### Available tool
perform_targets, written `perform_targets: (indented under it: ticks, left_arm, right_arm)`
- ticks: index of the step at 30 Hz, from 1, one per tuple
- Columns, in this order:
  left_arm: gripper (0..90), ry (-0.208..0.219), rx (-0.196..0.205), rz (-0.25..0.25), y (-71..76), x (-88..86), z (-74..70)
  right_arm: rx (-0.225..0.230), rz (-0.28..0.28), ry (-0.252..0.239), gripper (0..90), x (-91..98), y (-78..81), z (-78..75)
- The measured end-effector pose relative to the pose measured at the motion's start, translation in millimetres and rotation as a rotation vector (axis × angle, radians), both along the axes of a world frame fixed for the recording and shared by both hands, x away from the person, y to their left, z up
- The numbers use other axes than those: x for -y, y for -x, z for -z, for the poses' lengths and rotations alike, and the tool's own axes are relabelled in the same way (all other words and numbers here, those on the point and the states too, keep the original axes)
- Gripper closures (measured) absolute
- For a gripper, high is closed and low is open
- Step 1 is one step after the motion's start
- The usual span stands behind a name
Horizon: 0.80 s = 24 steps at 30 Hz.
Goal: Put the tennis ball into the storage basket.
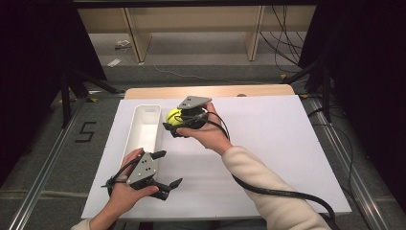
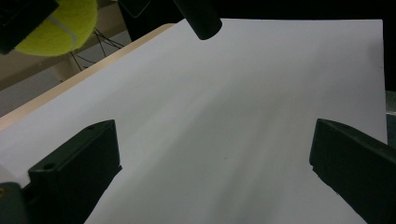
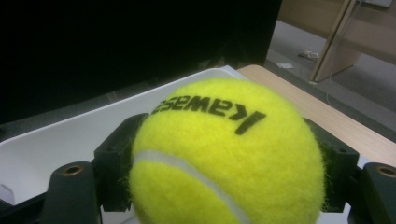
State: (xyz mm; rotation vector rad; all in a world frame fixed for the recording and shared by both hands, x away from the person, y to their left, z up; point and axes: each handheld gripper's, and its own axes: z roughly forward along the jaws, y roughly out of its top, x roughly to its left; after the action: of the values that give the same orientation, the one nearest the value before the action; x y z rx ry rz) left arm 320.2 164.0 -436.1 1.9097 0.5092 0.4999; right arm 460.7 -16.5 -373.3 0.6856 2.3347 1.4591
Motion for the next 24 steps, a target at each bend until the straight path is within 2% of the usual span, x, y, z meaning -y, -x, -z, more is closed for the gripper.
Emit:
perform_targets:
  ticks: [24]
  left_arm:
    - [1.3,-0.001,0.003,-0.001,0.4,0.3,-0.4]
  right_arm:
    - [-0.006,-0.015,0.023,26.4,-13.4,-0.8,0.5]
